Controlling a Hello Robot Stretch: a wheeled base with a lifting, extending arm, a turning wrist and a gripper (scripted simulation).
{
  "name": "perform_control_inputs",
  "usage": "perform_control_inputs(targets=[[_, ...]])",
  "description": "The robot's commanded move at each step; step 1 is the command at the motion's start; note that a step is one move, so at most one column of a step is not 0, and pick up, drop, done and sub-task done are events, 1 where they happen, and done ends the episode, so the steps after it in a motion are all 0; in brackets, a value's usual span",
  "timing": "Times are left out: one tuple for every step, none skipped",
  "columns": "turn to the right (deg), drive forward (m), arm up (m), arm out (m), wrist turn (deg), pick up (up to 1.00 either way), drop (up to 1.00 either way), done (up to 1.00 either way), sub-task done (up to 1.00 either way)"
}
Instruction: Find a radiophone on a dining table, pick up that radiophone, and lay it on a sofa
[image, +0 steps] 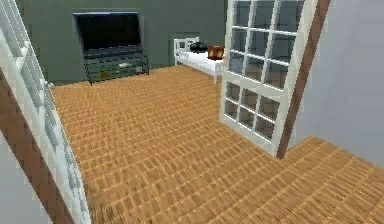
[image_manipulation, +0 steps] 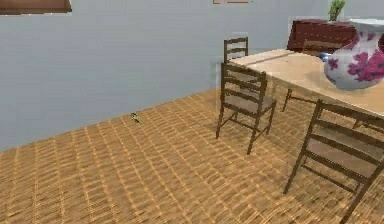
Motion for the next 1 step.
perform_control_inputs(targets=[[0.0,0.80,0.00,0.00,0.0,0.00,0.00,0.00,0.00]])
